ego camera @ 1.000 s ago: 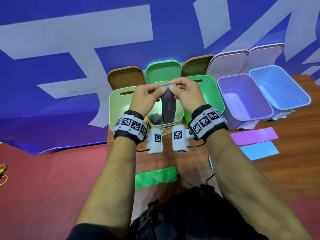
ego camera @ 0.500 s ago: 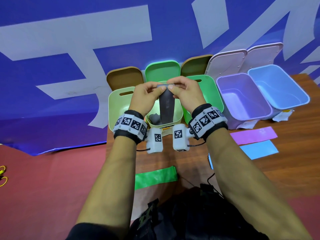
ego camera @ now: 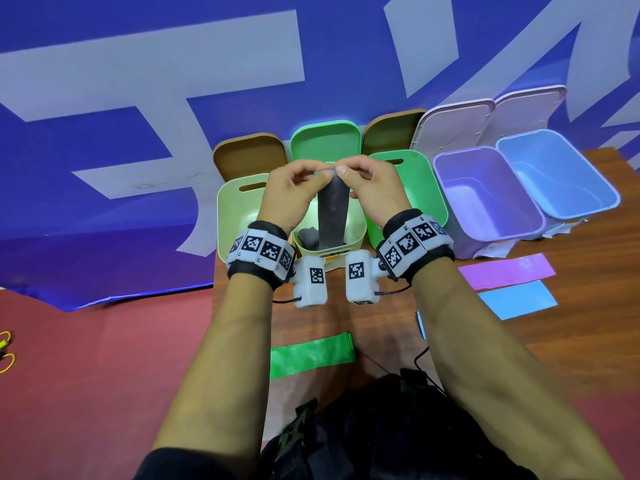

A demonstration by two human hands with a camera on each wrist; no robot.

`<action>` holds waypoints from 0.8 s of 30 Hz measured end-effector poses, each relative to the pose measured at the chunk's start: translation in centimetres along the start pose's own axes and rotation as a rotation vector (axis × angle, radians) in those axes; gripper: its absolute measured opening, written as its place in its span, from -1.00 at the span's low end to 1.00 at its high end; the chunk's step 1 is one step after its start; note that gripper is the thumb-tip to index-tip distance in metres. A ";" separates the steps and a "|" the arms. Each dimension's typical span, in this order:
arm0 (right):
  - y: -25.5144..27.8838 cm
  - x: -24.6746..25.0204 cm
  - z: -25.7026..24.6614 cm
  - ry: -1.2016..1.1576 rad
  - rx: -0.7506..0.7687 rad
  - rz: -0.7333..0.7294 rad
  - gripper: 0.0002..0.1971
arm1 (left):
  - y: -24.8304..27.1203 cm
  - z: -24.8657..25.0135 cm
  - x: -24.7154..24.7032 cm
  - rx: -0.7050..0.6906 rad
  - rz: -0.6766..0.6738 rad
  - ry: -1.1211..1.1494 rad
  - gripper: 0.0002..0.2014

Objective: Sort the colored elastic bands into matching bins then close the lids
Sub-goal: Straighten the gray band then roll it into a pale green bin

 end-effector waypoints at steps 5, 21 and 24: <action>-0.1 -0.1 -0.1 -0.033 0.000 -0.007 -0.87 | -0.1 -0.6 0.2 0.037 0.022 -0.007 -0.83; 0.0 -0.1 -0.1 -0.081 0.013 -0.013 -0.82 | 0.0 -0.6 -0.2 0.036 -0.018 0.032 -0.89; 0.0 -0.1 -0.2 -0.057 0.026 0.001 -0.87 | -0.1 -0.8 -0.2 0.047 -0.012 0.028 -0.81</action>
Point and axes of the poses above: each hand's wrist, its own y-axis away from the middle knuckle, its own x-axis out of the back of the hand, z = x × y, the point moved 8 cm from there along -y, towards the middle knuckle, and after that the axes turned 13 degrees about -y, right-handed, at the moved point
